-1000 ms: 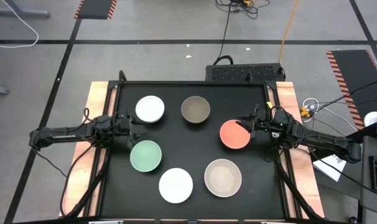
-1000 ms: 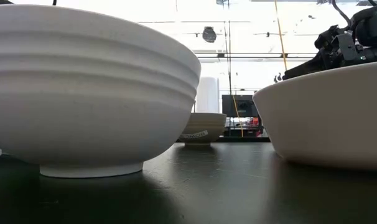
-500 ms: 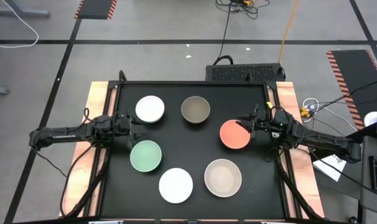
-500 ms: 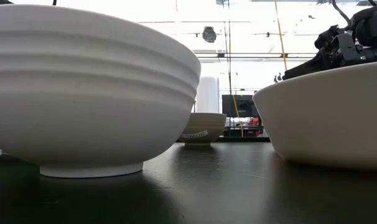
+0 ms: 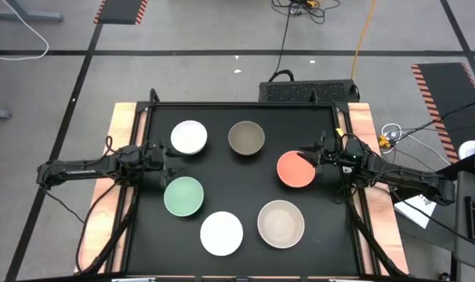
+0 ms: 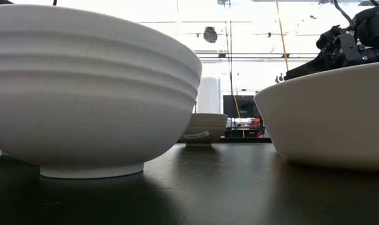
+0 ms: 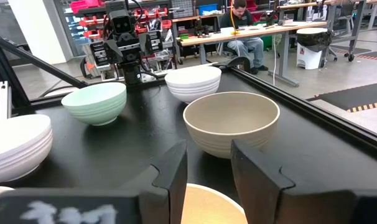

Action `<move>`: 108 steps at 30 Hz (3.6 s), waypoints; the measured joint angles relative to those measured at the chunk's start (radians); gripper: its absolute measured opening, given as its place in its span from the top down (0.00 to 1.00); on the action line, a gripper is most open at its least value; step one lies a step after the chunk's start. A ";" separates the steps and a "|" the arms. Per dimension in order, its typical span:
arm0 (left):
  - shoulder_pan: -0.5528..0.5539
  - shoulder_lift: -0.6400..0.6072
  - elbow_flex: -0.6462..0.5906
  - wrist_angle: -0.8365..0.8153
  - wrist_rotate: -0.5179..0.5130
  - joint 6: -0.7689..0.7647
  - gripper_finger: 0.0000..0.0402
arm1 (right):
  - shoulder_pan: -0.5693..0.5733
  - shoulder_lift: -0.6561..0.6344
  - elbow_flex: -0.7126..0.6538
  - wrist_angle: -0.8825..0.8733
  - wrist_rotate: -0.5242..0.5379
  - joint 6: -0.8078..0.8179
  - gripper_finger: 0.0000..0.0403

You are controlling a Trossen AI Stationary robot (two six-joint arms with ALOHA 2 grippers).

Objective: Nest bowls inside each other

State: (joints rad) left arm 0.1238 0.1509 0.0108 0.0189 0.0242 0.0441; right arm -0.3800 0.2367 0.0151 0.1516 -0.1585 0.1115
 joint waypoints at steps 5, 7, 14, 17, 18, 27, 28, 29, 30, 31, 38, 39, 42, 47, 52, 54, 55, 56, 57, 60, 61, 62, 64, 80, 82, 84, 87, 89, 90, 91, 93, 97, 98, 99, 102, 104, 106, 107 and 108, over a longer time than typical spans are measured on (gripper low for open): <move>0.000 0.000 0.000 0.000 0.000 0.000 0.40 | 0.000 0.000 0.000 0.000 0.000 0.000 0.71; 0.000 0.000 0.000 0.000 0.000 0.000 0.40 | 0.000 0.000 0.000 0.000 0.000 0.000 0.71; 0.000 0.000 0.000 0.000 0.000 0.000 0.40 | 0.000 0.000 0.000 0.000 0.000 0.000 0.71; 0.000 0.000 0.000 0.000 0.000 0.000 0.40 | 0.000 0.000 0.000 0.000 0.000 0.000 0.71; 0.000 0.000 0.000 0.000 0.000 0.000 0.40 | 0.000 0.000 0.000 0.000 0.000 0.000 0.71; 0.000 0.000 0.000 0.000 0.000 0.000 0.40 | 0.000 0.000 0.000 0.000 0.000 0.000 0.71; 0.000 0.000 0.000 0.000 0.000 0.000 0.40 | 0.000 0.000 0.000 0.000 0.000 0.000 0.71; 0.000 0.000 0.000 0.000 0.000 0.000 0.40 | 0.000 0.000 0.000 0.000 0.000 0.000 0.71; 0.000 0.000 0.000 0.000 0.000 0.000 0.40 | 0.000 0.000 0.000 0.000 0.000 0.000 0.71; 0.000 0.000 0.000 0.000 0.000 0.000 0.40 | 0.000 0.000 0.000 0.000 0.000 0.000 0.71; 0.000 0.000 0.000 0.000 0.000 0.000 0.40 | 0.000 0.000 0.000 0.003 0.000 -0.020 0.71; 0.000 0.000 0.000 0.000 0.000 0.000 0.40 | 0.000 0.000 0.000 0.001 0.000 -0.021 0.71; 0.000 0.000 0.000 0.000 0.000 0.000 0.40 | 0.000 0.000 0.000 0.001 0.000 -0.020 0.71; 0.000 0.000 0.000 0.000 0.000 0.000 0.40 | 0.000 0.000 0.000 0.001 0.000 -0.020 0.71; 0.000 0.000 0.000 0.000 0.000 0.000 0.40 | 0.000 0.000 0.000 0.001 0.000 -0.019 0.71; 0.000 0.000 0.000 0.000 0.000 0.000 0.40 | 0.000 0.000 0.000 0.001 0.000 -0.020 0.71; 0.000 0.000 0.000 0.000 0.000 0.000 0.40 | 0.000 0.000 0.000 0.001 0.000 -0.025 0.71; 0.000 0.000 0.000 0.000 0.000 0.000 0.40 | 0.000 0.000 0.000 0.001 0.000 -0.028 0.71; 0.000 0.000 0.000 0.001 0.000 -0.001 0.40 | 0.000 0.000 0.000 0.001 0.000 -0.029 0.71; 0.000 0.000 0.000 0.022 0.000 -0.005 0.40 | 0.000 0.000 0.000 0.001 0.000 -0.021 0.71; 0.000 0.000 0.000 0.034 0.000 -0.006 0.40 | 0.000 0.000 0.000 0.001 0.000 -0.021 0.71; 0.000 0.000 -0.001 0.054 0.001 -0.009 0.40 | 0.000 0.000 0.000 0.001 0.000 -0.022 0.71; 0.000 0.000 -0.001 0.111 0.001 -0.021 0.40 | 0.000 0.000 0.000 0.001 0.000 -0.022 0.71; 0.000 0.000 0.000 0.247 -0.003 -0.166 0.40 | 0.000 0.000 0.000 0.163 0.000 0.109 0.71; 0.000 0.000 0.000 0.250 -0.004 -0.161 0.40 | 0.000 0.000 0.000 0.177 0.000 0.090 0.71; 0.000 0.000 0.000 0.250 -0.005 -0.150 0.40 | 0.000 0.000 0.000 0.191 0.000 0.059 0.71; 0.000 0.000 0.000 0.269 -0.014 -0.096 0.40 | 0.000 0.000 0.000 0.196 0.000 0.054 0.71; 0.000 0.000 0.000 0.280 -0.033 -0.070 0.40 | 0.000 0.000 0.000 0.196 0.000 0.053 0.71; 0.000 0.000 0.000 0.280 -0.041 -0.068 0.40 | 0.000 0.000 0.000 0.196 0.000 0.053 0.71; 0.000 0.000 0.000 0.280 -0.051 -0.070 0.40 | 0.000 0.000 0.000 0.196 0.000 0.053 0.71; 0.000 0.000 0.000 0.280 -0.066 -0.076 0.40 | 0.000 0.000 0.000 0.196 0.000 0.055 0.71; 0.000 0.000 0.000 0.279 -0.069 -0.079 0.40 | 0.000 0.000 0.000 0.196 0.000 0.053 0.71; 0.000 0.000 0.000 0.279 -0.069 -0.085 0.40 | 0.000 0.000 0.000 0.196 0.000 0.056 0.71; 0.000 0.000 0.000 0.278 -0.067 -0.096 0.40 | 0.000 0.000 0.000 0.196 0.000 0.057 0.71; 0.000 0.000 0.000 0.279 -0.065 -0.102 0.40 | 0.000 0.000 0.000 0.196 0.000 0.059 0.71; 0.000 0.000 0.000 0.282 -0.064 -0.102 0.40 | 0.000 0.000 0.000 0.196 0.000 0.055 0.71; 0.000 0.000 0.000 0.287 -0.063 -0.102 0.40 | 0.000 0.000 0.000 0.196 0.000 0.042 0.71; 0.000 0.000 0.000 0.290 -0.063 -0.101 0.40 | 0.000 0.000 0.000 0.196 0.000 0.031 0.71; 0.000 0.000 0.000 0.293 -0.065 -0.101 0.40 | 0.000 0.000 0.000 0.196 0.000 0.021 0.71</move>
State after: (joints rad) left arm 0.1238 0.1505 0.0105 0.3118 -0.0405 -0.0566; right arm -0.3798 0.2367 0.0147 0.3473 -0.1581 0.1323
